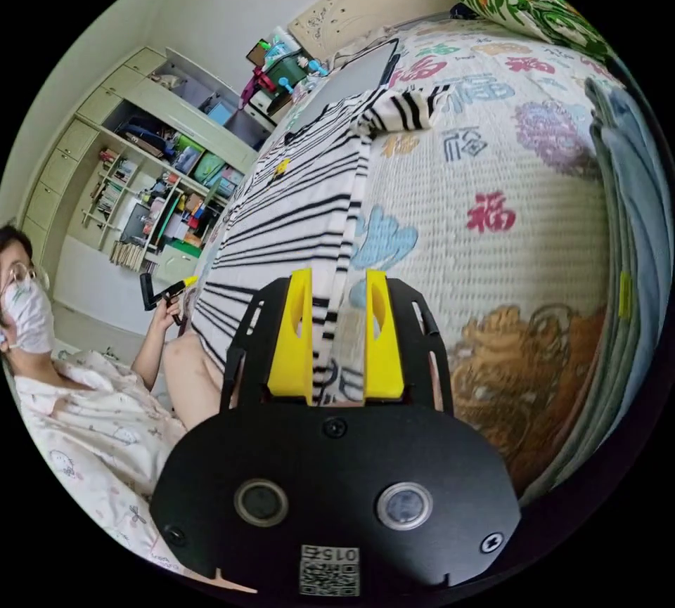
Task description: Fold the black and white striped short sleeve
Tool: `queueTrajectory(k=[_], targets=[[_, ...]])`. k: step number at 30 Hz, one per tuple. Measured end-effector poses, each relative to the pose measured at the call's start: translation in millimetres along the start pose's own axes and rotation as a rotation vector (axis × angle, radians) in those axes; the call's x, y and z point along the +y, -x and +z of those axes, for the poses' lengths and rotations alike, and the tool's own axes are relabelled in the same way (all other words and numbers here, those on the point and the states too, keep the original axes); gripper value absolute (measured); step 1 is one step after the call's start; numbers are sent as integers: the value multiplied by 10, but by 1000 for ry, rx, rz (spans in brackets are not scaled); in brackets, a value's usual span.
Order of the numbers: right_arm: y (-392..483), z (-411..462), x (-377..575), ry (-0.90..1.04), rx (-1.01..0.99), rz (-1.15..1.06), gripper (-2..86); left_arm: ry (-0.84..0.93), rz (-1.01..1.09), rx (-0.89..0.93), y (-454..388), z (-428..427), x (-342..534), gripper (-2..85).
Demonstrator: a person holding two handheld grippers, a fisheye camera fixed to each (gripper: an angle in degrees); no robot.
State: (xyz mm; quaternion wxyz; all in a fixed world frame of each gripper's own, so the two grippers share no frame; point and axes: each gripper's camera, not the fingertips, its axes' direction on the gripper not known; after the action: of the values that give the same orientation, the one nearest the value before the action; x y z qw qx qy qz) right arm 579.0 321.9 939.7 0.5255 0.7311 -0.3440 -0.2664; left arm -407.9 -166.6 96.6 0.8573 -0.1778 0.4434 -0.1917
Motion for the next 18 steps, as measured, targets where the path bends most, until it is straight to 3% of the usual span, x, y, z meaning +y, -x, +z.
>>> queueTrajectory(k=[8, 18], targets=[[155, -76, 1143, 23, -18, 61, 117, 45, -67, 36, -69, -174, 830, 110], [80, 300, 969, 13, 97, 56, 53, 132, 22, -89, -540, -260, 666, 83]])
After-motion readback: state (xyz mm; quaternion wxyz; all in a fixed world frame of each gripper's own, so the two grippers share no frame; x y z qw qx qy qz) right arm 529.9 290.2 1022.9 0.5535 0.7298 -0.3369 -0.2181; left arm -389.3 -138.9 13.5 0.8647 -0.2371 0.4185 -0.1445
